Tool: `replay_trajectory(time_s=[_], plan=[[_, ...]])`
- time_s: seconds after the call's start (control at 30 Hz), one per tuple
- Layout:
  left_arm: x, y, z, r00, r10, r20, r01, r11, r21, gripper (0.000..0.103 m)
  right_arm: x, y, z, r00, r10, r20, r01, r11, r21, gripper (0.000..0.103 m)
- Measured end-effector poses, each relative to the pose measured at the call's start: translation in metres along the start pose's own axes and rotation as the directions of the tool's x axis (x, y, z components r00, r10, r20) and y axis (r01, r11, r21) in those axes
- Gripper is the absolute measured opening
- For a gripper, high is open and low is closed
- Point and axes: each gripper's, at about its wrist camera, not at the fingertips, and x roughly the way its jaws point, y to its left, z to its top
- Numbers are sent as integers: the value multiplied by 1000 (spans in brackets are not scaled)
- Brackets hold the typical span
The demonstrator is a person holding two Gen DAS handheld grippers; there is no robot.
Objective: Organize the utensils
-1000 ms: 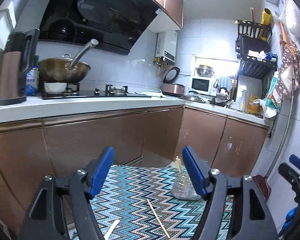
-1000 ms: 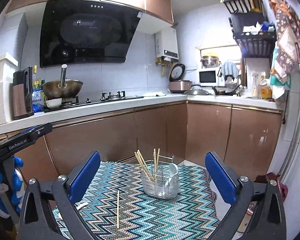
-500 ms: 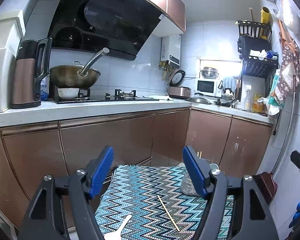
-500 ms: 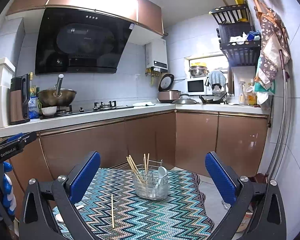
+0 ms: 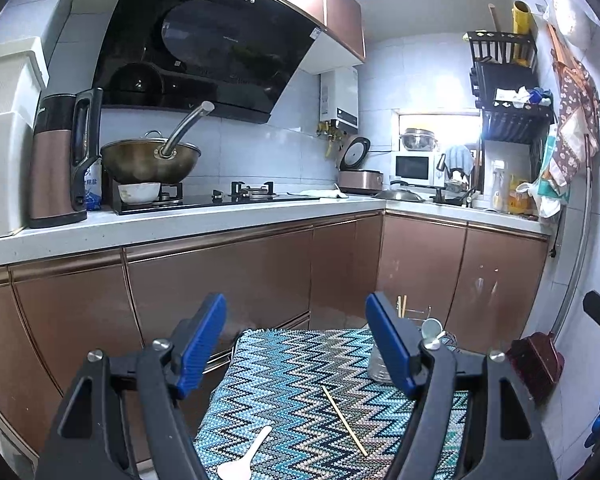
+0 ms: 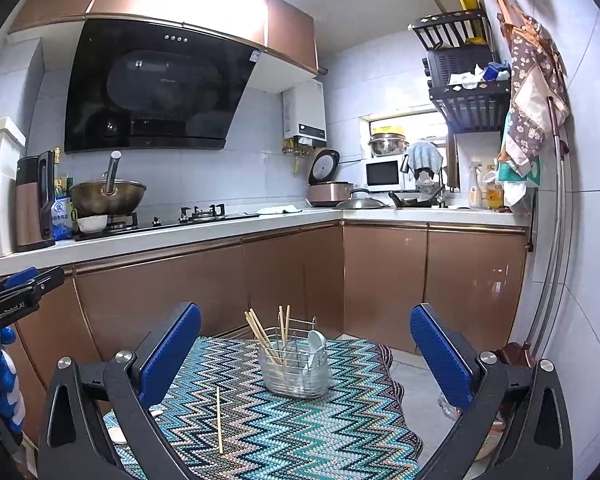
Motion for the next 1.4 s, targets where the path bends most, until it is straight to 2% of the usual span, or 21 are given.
replay_trajectory(time_s=[0.4, 1.07, 1.3, 1.4], plan=[[9, -7, -7, 1000, -1, -19, 1, 999, 39, 71, 11, -3, -10, 999, -6, -33, 6, 1000, 10, 103], [40, -17, -26, 995, -46, -94, 52, 997, 65, 71, 43, -3, -27, 994, 4, -113, -2, 1000, 15, 103], [70, -6, -37, 979, -81, -189, 89, 995, 36, 71, 64, 8, -38, 985, 43, -170, -44, 999, 0, 103], [91, 11, -42, 962, -103, -254, 108, 994, 6, 71, 78, 15, -44, 976, 73, -207, -77, 997, -9, 103]])
